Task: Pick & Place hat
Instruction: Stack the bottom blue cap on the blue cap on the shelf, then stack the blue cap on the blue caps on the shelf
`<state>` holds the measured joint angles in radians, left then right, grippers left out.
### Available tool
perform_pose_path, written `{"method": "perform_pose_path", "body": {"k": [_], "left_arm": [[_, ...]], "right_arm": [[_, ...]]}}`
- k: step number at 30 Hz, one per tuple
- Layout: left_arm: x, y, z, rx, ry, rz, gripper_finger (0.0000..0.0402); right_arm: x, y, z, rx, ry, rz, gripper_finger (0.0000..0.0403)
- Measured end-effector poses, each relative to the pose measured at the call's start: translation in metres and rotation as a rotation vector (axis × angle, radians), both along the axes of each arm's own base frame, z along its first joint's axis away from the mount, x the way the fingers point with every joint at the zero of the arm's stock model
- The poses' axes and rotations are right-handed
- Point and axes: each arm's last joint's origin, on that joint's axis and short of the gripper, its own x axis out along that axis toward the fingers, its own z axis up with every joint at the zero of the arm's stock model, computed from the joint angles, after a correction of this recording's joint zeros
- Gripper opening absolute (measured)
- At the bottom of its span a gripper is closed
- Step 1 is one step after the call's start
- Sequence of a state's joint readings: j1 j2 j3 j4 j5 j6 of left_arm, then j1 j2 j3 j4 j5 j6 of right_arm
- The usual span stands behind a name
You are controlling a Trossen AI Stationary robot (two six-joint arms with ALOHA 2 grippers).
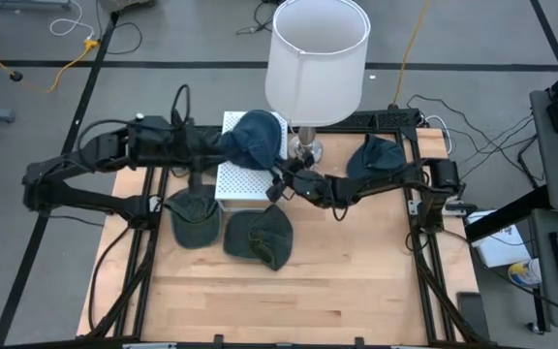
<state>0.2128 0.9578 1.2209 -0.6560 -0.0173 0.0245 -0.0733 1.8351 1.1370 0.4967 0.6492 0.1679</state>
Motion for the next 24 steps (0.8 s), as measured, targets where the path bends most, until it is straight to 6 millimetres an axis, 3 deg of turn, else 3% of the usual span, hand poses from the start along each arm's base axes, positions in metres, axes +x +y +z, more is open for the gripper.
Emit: {"method": "perform_pose_path", "body": {"k": [12,15,20,24], "left_arm": [[-0.023,-0.006,0.011,0.016,-0.072,-0.003,0.0097],[-0.023,-0.006,0.011,0.015,-0.07,-0.004,0.0097],[-0.023,-0.006,0.011,0.005,-0.07,-0.021,0.0097],[-0.023,-0.007,0.011,-0.019,-0.076,-0.037,0.0097]], "right_arm": [[-0.005,-0.039,-0.001,0.009,0.013,0.0,0.0169],[-0.005,-0.034,-0.001,-0.011,0.04,0.005,0.0169],[-0.014,-0.017,0.025,-0.047,0.051,0.016,0.0169],[-0.033,0.0,0.041,-0.008,0.156,0.047,0.0169]]}}
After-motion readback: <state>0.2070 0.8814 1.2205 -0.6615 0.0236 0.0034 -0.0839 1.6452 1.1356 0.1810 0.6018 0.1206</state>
